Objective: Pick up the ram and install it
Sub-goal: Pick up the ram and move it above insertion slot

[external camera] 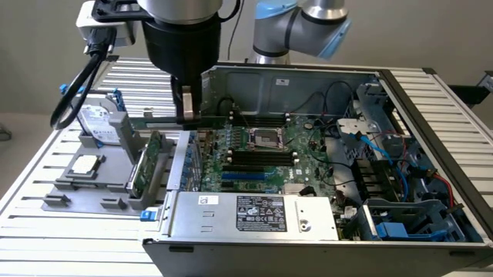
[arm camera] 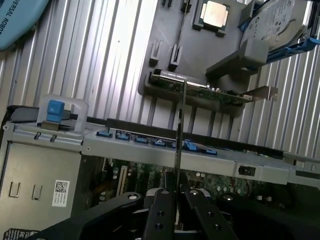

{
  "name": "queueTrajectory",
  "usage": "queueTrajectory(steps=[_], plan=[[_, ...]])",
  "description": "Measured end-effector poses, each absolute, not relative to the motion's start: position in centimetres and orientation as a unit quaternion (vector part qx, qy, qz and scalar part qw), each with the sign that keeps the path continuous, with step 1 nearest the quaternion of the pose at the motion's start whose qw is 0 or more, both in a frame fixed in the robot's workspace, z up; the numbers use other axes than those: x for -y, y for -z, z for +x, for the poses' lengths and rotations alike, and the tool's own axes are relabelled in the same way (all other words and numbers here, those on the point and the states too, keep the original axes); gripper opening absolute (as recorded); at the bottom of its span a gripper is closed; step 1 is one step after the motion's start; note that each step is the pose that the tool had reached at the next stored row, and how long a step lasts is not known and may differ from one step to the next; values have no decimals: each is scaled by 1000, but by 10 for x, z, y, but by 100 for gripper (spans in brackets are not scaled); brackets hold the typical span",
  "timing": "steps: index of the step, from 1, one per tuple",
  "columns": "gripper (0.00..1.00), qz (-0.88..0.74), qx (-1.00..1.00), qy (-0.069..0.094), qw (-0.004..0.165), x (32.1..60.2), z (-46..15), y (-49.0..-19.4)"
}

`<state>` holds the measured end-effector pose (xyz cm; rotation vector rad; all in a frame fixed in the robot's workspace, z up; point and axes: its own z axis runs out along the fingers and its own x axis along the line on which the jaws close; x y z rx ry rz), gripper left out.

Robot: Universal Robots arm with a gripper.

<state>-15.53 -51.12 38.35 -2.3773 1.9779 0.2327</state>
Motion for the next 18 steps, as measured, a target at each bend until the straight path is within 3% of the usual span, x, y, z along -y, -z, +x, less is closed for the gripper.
queueTrajectory(steps=[18], plan=[[14,-766,-637,-80,27,504,-85,-387]])
